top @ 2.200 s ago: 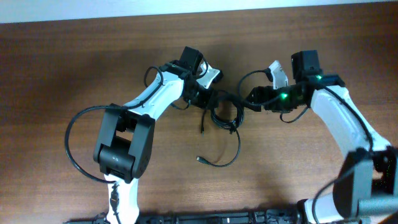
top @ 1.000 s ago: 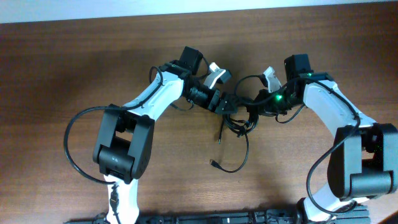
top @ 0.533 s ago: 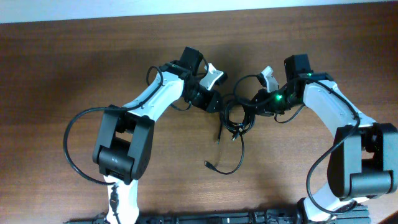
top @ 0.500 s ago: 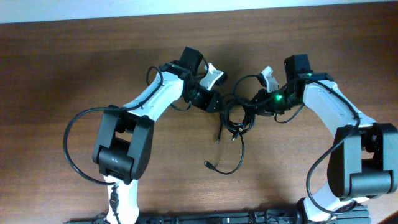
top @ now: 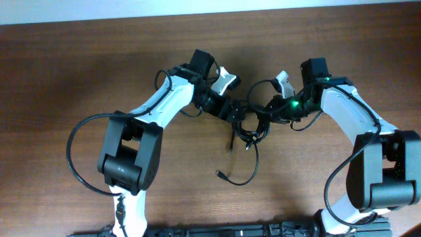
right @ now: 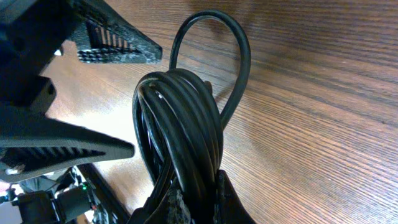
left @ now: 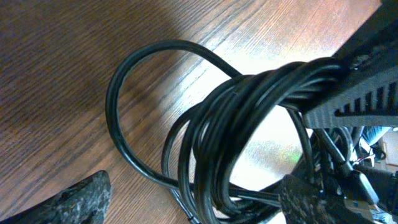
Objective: Untangle cables
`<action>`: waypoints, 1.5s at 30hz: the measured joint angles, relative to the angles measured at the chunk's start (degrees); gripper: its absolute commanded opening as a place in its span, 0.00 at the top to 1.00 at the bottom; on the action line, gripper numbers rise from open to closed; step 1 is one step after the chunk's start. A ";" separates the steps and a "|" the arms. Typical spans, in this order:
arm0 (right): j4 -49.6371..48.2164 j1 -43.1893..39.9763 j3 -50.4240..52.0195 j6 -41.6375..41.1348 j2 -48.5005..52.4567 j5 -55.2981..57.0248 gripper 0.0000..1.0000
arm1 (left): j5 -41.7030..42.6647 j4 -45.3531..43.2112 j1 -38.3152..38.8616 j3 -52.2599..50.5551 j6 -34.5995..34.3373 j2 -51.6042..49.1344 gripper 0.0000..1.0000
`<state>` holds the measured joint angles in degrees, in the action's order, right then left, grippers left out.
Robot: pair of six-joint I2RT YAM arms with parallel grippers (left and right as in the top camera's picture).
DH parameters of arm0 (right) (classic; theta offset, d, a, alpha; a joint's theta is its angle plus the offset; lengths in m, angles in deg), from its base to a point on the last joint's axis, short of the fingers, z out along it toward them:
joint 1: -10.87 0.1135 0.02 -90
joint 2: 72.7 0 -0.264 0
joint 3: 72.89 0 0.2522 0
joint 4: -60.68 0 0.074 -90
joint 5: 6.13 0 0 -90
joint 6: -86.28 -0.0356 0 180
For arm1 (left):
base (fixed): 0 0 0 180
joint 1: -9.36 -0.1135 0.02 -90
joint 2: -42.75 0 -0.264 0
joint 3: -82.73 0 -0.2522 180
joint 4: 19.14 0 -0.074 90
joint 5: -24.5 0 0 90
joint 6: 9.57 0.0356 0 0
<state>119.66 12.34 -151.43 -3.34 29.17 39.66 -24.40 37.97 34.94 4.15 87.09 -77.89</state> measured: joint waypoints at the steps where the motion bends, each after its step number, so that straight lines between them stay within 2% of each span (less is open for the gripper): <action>1: 0.09 0.00 0.00 0.00 0.00 0.20 0.96 | -0.02 0.00 0.00 -0.02 0.00 0.50 0.09; 2: 0.22 0.00 0.00 0.04 0.00 0.42 0.96 | 0.00 0.33 0.00 -0.02 0.00 1.27 0.10; 5: 0.20 0.00 0.00 0.04 0.00 0.81 0.96 | 1.99 3.96 0.00 -0.02 -0.50 5.40 0.03; 9: 0.26 0.00 0.00 0.09 0.00 0.83 0.96 | 4.22 10.86 0.13 0.15 -7.26 6.75 0.00; 11: 0.28 0.00 0.00 0.04 0.00 0.83 0.96 | 4.48 11.30 0.39 0.15 -9.55 6.75 0.00; 16: 0.35 0.00 0.00 0.07 0.00 0.83 0.96 | 4.83 8.66 4.07 0.15 -20.59 6.75 0.01; 19: 0.35 0.00 0.00 0.09 0.00 0.83 0.96 | 5.03 5.35 6.34 0.13 -30.10 6.75 0.00; 24: 0.37 0.00 0.00 0.04 0.00 0.83 0.96 | 5.03 3.04 6.86 0.13 -40.94 6.75 0.00; 30: 0.35 0.00 0.00 0.09 0.00 0.83 0.96 | 5.03 1.79 6.88 0.13 -44.87 6.75 0.04; 34: 0.37 0.00 0.00 0.11 0.00 0.83 0.96 | 5.18 1.79 6.88 0.13 -45.75 6.14 0.12; 39: 0.35 0.00 0.00 0.07 0.00 0.85 0.96 | 5.49 2.64 6.88 -0.24 -45.77 2.97 0.12; 45: 0.39 0.00 0.00 0.09 0.04 1.11 0.96 | 5.77 2.58 6.93 -1.75 -46.18 2.97 0.30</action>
<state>120.05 12.34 -151.43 -3.25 29.21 40.78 -18.63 40.55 41.87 2.40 40.90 -74.92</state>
